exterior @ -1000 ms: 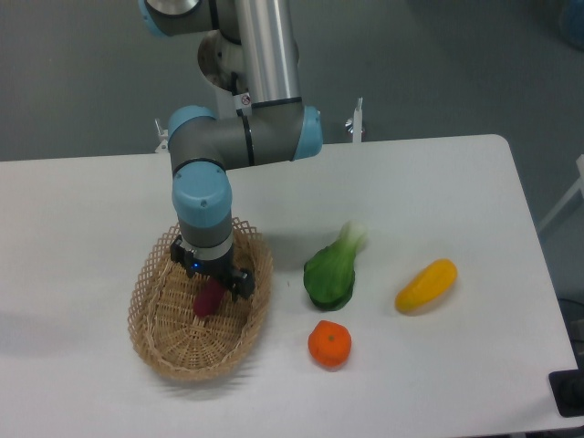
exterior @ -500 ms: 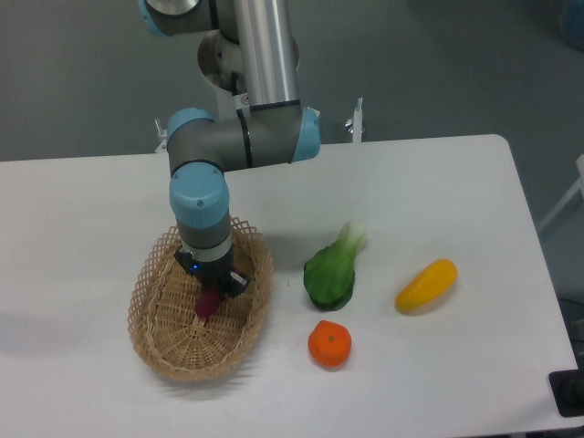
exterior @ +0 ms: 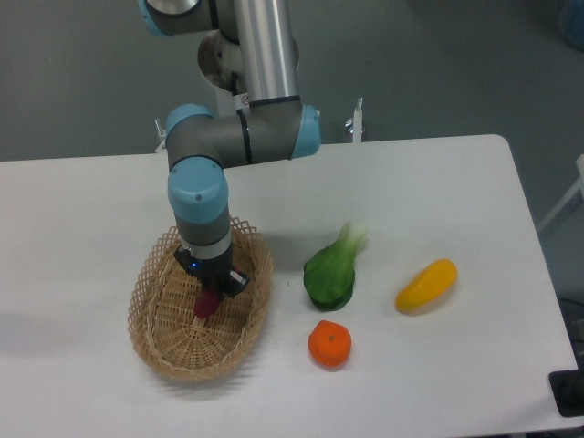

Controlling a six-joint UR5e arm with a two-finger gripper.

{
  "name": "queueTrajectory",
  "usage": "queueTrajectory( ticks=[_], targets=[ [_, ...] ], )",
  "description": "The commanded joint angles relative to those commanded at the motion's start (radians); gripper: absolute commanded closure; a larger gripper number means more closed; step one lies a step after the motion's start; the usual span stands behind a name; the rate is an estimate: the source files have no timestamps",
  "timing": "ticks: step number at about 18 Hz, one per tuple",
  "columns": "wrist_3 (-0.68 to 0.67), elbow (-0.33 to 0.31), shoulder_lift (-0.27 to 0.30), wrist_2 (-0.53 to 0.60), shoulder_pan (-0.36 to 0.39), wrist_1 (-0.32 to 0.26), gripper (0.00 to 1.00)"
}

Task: Pick up the sweet potato from the basket
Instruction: 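Lift the sweet potato out of the basket and carry it sideways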

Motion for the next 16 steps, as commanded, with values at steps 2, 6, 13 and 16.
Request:
queueTrajectory(
  ticks=[2, 6, 13, 16],
  targets=[
    [0.003, 0.058, 0.012, 0.002, 0.014, -0.021, 0.67],
    [0.041, 0.133, 0.058, -0.006, 0.107, -0.052, 0.67],
    [0.308, 0.193, 0.109, -0.041, 0.349, -0.178, 0.67],
    [0.458, 0.221, 0.109, -0.049, 0.452, -0.241, 0.67]
  ],
)
